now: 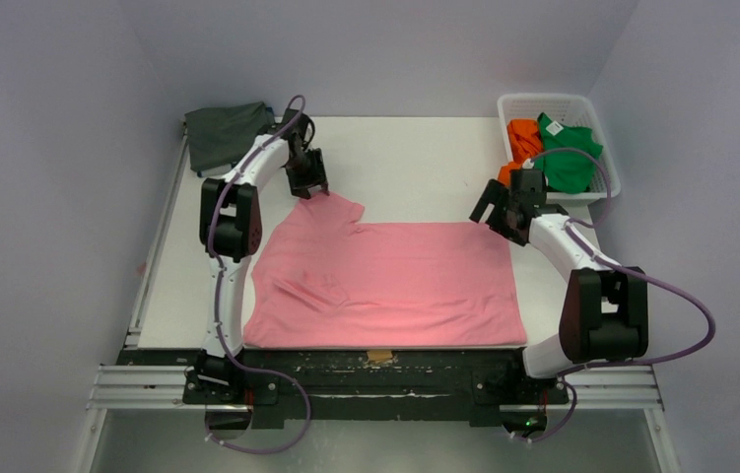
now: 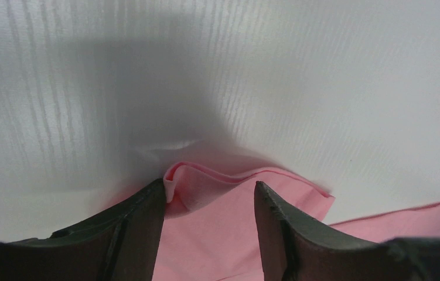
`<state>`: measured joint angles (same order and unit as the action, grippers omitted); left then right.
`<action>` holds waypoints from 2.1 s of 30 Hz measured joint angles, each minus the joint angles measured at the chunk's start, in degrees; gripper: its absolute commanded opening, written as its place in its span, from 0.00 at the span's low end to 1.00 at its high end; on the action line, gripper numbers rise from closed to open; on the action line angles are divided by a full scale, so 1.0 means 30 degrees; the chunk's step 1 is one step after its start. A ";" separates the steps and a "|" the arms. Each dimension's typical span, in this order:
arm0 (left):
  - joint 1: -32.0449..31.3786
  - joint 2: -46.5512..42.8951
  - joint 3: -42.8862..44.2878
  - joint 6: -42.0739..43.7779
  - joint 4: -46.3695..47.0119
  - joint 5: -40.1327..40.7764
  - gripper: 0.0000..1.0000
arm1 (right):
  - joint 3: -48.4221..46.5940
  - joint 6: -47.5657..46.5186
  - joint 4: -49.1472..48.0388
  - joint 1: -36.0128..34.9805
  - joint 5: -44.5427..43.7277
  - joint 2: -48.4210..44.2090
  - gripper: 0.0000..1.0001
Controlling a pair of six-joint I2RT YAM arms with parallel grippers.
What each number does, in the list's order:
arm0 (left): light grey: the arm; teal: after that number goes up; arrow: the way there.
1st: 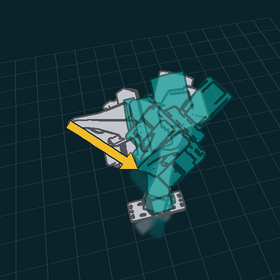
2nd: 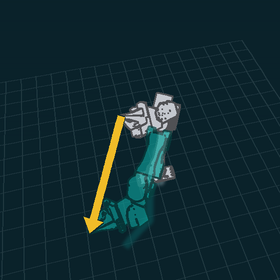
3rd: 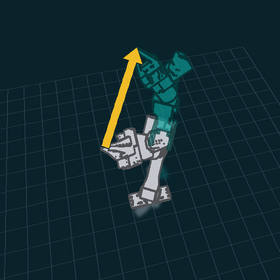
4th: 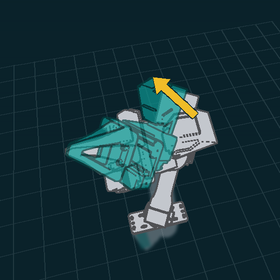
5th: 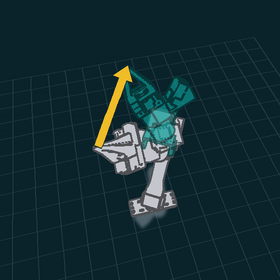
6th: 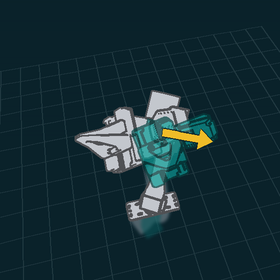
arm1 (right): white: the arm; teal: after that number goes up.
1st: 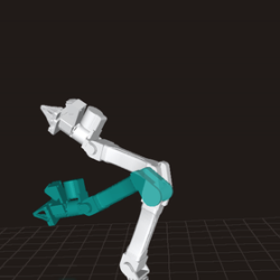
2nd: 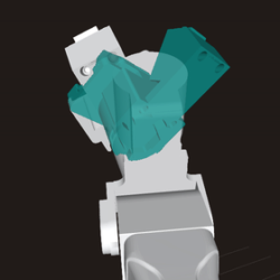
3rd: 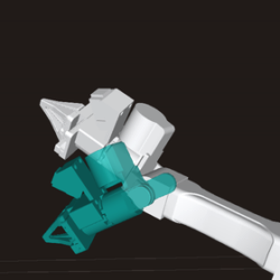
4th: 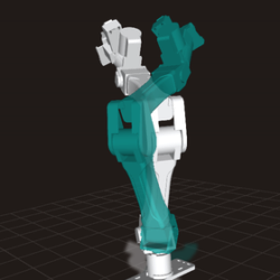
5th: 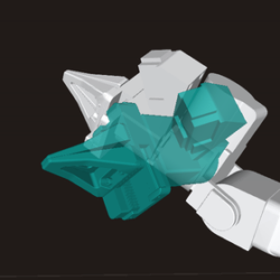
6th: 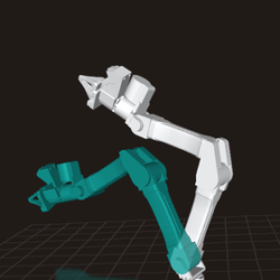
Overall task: Fold and stack the t-shirts
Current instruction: Grab the side of the flattened tshirt furthest away from the robot with both arms
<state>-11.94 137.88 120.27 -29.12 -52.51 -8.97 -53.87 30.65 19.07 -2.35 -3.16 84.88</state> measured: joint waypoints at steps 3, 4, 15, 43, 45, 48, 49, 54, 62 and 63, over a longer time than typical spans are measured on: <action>-0.0029 0.0095 0.0255 0.0073 -0.0372 0.0699 0.46 | 0.0007 0.0066 -0.0073 0.0000 0.0066 -0.0058 0.90; -0.0029 0.0153 0.0372 0.0080 -0.0459 0.0838 0.45 | 0.0007 0.0080 -0.0095 0.0000 0.0087 -0.0073 0.90; -0.0073 0.1005 0.1778 0.0517 -0.0678 0.1530 0.17 | 0.0029 0.0226 -0.0073 0.0000 -0.0087 -0.0066 0.89; -0.0823 -0.4065 -0.3723 0.3249 0.3504 0.0947 0.00 | -0.7643 0.0656 0.3701 0.0000 -0.6608 0.9056 0.51; -0.0831 -0.4357 -0.4197 0.3293 0.3796 0.0867 0.00 | -0.7402 0.0699 0.3577 0.0000 -0.6623 0.8969 0.48; -0.0831 -0.4794 -0.4976 0.3337 0.4102 0.0641 0.00 | -0.6659 0.0838 0.3104 -0.0044 -0.6586 0.8546 0.45; -0.0838 -0.4925 -0.5173 0.3373 0.4182 0.0576 0.00 | -0.6375 0.0918 0.2965 -0.0080 -0.6579 0.8378 0.43; -0.0889 -0.5479 -0.6098 0.3424 0.4685 0.0401 0.00 | -0.5289 0.1013 0.2696 -0.0291 -0.6579 0.7621 0.28; -0.1027 -0.6186 -0.7162 0.3621 0.5246 0.0022 0.00 | -0.5173 0.0823 0.2324 -0.0430 -0.6601 0.7577 0.00; -0.1049 -0.6258 -0.7206 0.3657 0.5260 -0.0015 0.00 | -0.5173 0.0787 0.2331 -0.0466 -0.6601 0.7577 0.00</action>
<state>-15.09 119.11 98.65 -18.15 -36.73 -9.02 -69.38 33.01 26.06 -3.75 -22.96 107.61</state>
